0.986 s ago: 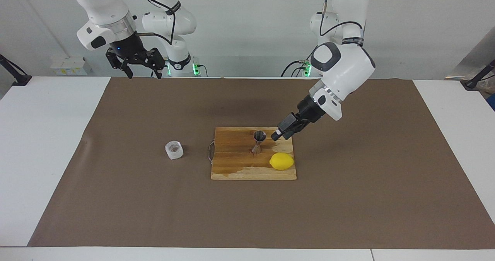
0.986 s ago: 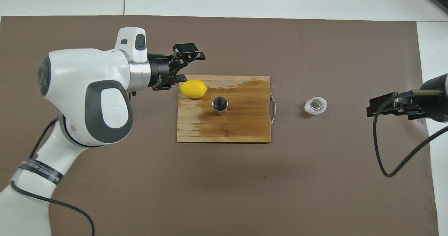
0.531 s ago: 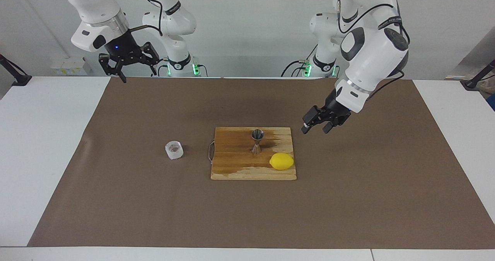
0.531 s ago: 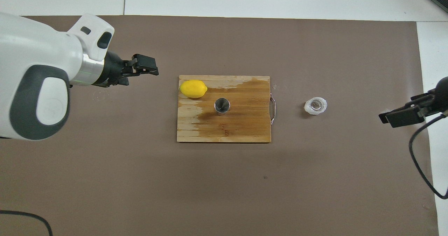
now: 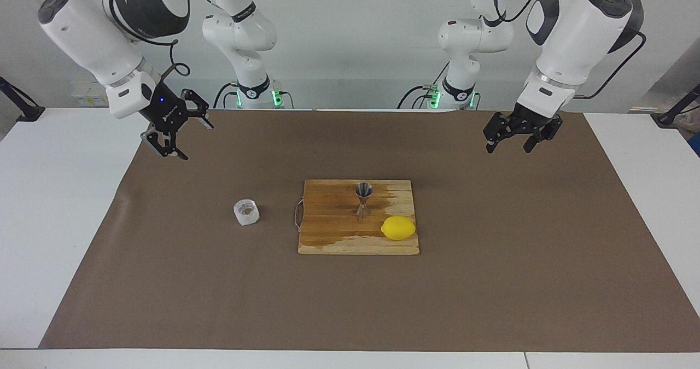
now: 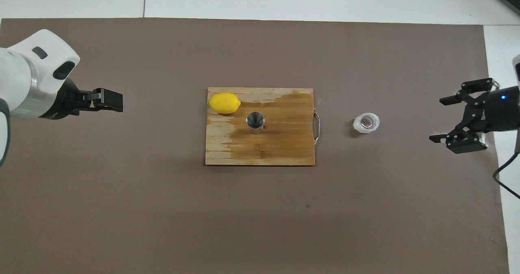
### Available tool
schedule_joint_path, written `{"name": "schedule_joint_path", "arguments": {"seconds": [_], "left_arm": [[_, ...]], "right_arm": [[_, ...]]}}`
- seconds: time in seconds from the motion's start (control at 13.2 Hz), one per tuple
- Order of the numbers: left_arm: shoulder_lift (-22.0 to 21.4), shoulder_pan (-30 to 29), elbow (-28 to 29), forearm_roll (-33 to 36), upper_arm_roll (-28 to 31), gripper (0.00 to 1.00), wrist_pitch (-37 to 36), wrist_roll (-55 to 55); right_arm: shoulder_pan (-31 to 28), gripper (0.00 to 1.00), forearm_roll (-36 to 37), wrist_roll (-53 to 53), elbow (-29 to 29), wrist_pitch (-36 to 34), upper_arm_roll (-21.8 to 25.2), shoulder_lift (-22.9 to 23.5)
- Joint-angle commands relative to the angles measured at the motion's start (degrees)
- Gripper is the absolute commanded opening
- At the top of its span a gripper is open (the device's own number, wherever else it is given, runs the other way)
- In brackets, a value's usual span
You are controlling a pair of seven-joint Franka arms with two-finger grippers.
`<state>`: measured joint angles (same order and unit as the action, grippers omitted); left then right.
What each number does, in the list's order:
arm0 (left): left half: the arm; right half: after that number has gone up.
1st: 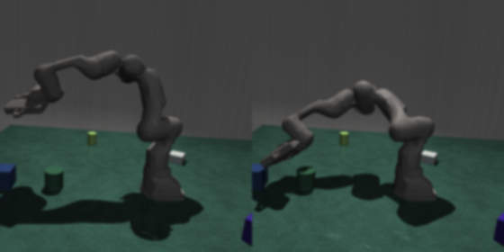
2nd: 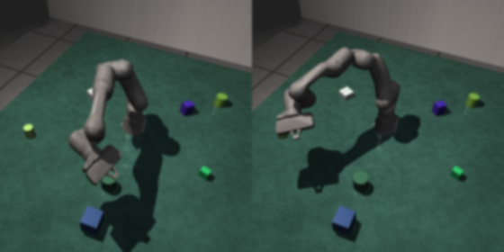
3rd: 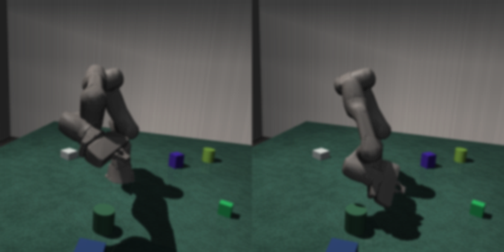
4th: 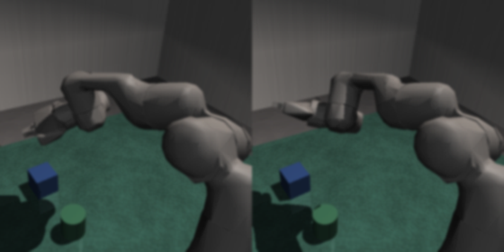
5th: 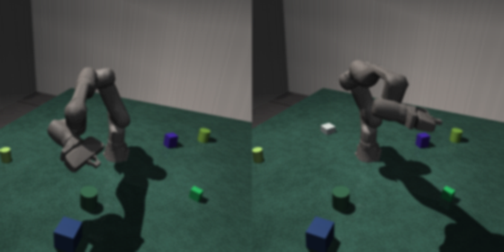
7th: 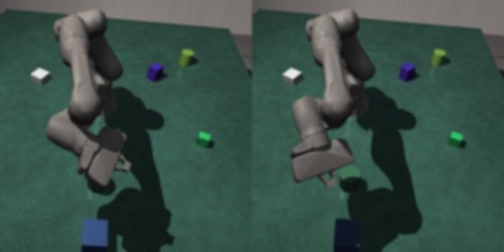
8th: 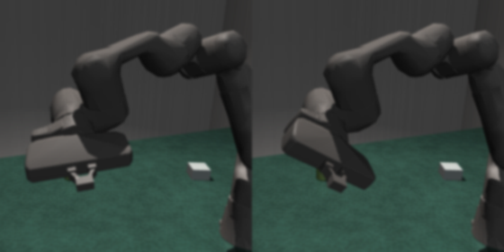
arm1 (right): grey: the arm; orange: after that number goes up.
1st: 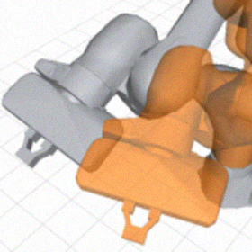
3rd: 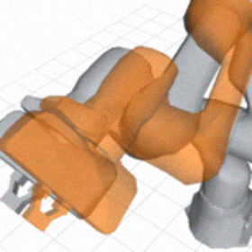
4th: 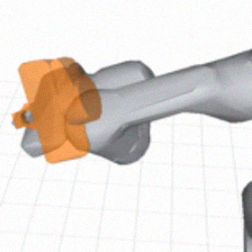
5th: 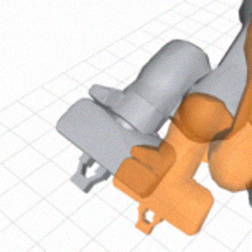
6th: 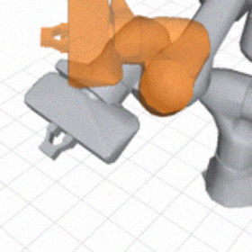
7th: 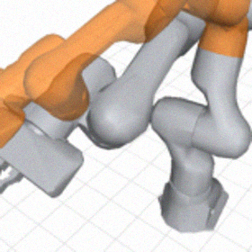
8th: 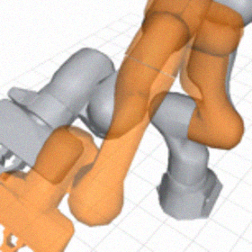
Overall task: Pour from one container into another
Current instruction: 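Withdraw the left gripper while the right gripper opens toward the white cup, then grasp the small white cup with the right gripper and lift it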
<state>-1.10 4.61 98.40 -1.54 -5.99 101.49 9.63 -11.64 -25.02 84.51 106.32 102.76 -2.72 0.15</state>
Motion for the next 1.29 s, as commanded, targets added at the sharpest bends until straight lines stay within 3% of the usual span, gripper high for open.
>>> {"name": "schedule_joint_path", "arguments": {"seconds": [0.0, 0.15, 0.53, 1.21], "left_arm": [[1.9, 0.0, -5.9, 5.0, -0.3, 1.00, -5.9, -2.5], [2.9, -0.1, -9.3, 5.1, 0.0, 1.00, -9.5, -6.4], [1.5, -1.5, -8.3, 4.4, 0.1, 1.00, -9.6, -6.7], [0.6, -1.6, -6.7, 4.4, 0.2, 1.00, -9.2, -6.2]], "right_arm": [[-2.8, 1.00, -9.8, 18.2, -0.1, 2.9, -0.4, 8.6], [-2.9, 1.00, -13.2, 27.3, 0.7, 7.5, -0.5, 12.0], [-4.8, 1.00, -28.1, 43.2, 2.8, 6.8, -0.5, 22.1], [-1.1, 1.00, -29.7, 48.0, 5.9, 11.3, -1.2, 24.5]]}}
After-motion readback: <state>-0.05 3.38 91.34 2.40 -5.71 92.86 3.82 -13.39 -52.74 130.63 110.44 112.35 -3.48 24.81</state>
